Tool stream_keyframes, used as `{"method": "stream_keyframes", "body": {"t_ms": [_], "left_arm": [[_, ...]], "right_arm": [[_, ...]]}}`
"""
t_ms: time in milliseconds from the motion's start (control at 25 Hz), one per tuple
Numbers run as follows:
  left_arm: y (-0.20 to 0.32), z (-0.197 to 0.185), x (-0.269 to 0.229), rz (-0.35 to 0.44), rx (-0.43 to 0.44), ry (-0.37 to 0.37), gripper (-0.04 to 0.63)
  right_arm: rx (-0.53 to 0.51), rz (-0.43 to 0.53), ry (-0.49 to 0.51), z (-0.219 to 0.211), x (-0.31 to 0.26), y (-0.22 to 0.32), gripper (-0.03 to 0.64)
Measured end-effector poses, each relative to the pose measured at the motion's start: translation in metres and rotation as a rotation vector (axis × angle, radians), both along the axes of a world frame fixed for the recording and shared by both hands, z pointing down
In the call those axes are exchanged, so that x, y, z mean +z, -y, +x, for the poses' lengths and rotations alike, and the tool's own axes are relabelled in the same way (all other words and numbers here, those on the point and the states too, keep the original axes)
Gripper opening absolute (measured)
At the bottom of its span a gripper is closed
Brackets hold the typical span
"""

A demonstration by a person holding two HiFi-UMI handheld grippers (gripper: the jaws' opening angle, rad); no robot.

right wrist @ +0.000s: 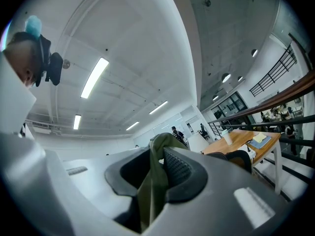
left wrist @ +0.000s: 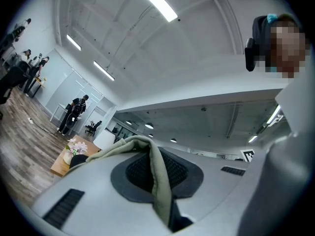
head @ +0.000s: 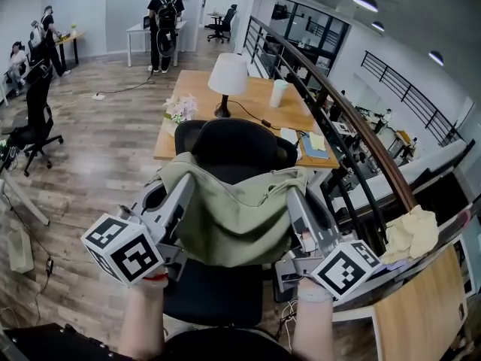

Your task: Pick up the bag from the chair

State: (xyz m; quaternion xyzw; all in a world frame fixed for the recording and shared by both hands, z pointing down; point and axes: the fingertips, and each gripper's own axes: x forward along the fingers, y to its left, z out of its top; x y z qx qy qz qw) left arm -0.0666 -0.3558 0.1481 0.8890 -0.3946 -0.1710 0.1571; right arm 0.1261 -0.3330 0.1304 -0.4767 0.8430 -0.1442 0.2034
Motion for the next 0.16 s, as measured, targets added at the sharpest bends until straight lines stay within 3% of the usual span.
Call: {"method": "stream_keyframes", "body": {"t_ms": [160], "left_arm": [[0.0038, -0.0008, 0.0010, 0.000, -0.003, 0.001, 0.015]], "right_arm": [[-0.004, 0.003, -0.001, -0.0011, 0.0010, 0.0042, 0.091]]}}
